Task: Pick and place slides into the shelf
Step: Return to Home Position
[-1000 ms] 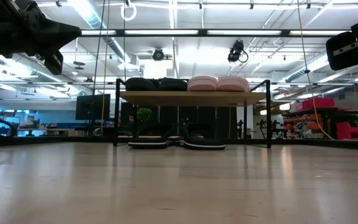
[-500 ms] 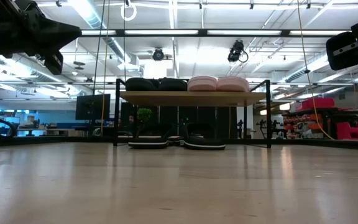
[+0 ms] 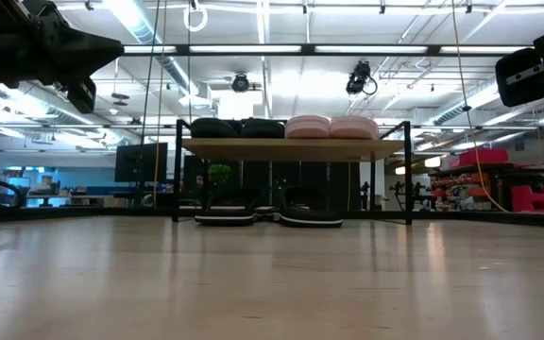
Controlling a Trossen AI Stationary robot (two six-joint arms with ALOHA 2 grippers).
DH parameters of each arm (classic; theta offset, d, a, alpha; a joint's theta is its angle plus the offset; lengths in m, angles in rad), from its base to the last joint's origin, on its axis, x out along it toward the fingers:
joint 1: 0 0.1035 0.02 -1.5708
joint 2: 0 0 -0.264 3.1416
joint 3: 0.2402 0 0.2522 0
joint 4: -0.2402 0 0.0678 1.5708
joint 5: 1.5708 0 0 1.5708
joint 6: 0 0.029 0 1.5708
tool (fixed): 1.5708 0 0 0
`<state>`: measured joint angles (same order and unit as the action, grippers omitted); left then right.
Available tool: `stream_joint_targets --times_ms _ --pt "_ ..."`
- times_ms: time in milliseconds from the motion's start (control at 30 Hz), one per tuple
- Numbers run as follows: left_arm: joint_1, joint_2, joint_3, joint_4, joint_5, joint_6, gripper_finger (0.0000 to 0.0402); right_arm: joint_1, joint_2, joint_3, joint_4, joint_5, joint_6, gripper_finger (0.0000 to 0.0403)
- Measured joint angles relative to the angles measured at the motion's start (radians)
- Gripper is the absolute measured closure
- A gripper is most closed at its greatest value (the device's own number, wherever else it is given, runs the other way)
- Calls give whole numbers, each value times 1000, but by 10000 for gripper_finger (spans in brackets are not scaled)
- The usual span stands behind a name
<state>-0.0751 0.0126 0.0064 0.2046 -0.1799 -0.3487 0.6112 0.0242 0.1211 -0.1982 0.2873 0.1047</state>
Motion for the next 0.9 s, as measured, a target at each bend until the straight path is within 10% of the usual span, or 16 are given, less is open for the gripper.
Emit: stream_joint_targets --times_ms 900 --pt "0 0 0 0 0 0 365 0 0 0 0 0 0 389"
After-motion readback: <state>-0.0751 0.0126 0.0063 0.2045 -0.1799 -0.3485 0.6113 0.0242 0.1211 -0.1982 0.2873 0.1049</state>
